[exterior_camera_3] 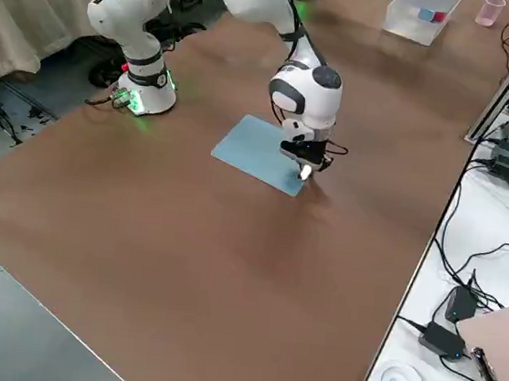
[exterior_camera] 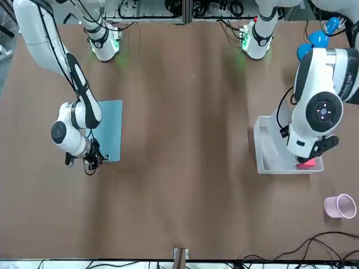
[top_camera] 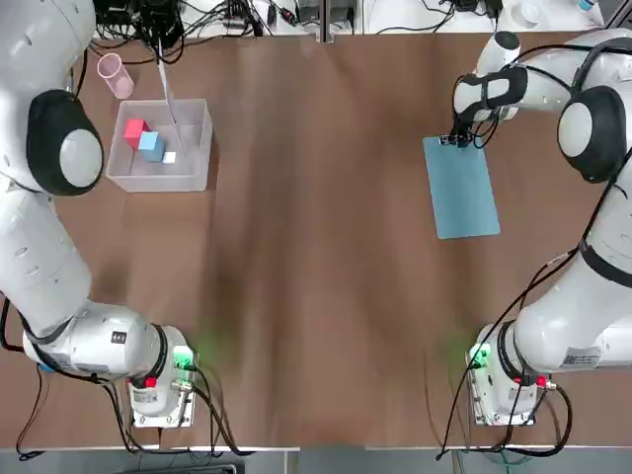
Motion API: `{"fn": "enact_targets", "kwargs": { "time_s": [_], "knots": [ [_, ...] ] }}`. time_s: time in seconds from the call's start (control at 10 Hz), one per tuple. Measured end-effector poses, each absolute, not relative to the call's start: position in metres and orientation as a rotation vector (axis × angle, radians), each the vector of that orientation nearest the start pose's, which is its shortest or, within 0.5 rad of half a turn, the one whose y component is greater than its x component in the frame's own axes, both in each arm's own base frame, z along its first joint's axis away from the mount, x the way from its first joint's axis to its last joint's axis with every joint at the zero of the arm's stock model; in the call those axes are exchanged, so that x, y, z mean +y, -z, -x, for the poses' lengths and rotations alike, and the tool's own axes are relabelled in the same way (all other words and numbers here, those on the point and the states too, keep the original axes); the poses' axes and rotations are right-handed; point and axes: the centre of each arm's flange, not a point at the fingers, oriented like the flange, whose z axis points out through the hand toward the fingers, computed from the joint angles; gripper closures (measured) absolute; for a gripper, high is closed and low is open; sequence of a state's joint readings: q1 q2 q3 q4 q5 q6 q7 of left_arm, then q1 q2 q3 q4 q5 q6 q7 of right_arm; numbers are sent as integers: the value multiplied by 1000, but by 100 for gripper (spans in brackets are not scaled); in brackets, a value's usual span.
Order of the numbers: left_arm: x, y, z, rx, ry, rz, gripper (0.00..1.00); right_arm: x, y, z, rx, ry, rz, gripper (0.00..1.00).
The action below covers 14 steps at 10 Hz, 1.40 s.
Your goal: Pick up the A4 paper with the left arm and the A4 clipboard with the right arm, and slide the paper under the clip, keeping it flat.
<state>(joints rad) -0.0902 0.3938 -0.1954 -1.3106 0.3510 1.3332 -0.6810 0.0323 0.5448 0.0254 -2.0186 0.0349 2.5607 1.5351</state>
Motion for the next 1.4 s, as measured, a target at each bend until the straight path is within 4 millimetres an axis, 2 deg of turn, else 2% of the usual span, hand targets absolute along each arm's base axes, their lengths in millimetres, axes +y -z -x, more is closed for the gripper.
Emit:
{"fn": "enact_targets", "kwargs": {
  "time_s": [0.3, 0.6, 0.8, 1.0, 1.1, 1.2, 1.3, 1.4],
  "knots": [
    [-101, -505, -625, -606, -282, 2676, 99, 47, -183, -602, 2171, -137, 2319, 67],
    [-98, -509, -624, -623, -293, 2697, 99, 57, -204, -617, 2184, -167, 2330, 67],
    [-90, -515, -623, -651, -297, 2714, 99, 69, -232, -631, 2204, -189, 2330, 68],
    [-90, -522, -620, -672, -307, 2745, 99, 100, -293, -656, 2221, -168, 2302, 71],
    [-90, -525, -619, -692, -312, 2757, 99, 121, -324, -667, 2236, -129, 2253, 79],
    [-90, -526, -618, -717, -315, 2763, 99, 144, -347, -673, 2249, -97, 2205, 93],
    [-91, -527, -618, -738, -322, 2770, 99, 167, -359, -676, 2264, -77, 2163, 94],
    [-91, -527, -617, -768, -333, 2777, 99, 191, -360, -676, 2286, -70, 2129, 95]
  ]
}}
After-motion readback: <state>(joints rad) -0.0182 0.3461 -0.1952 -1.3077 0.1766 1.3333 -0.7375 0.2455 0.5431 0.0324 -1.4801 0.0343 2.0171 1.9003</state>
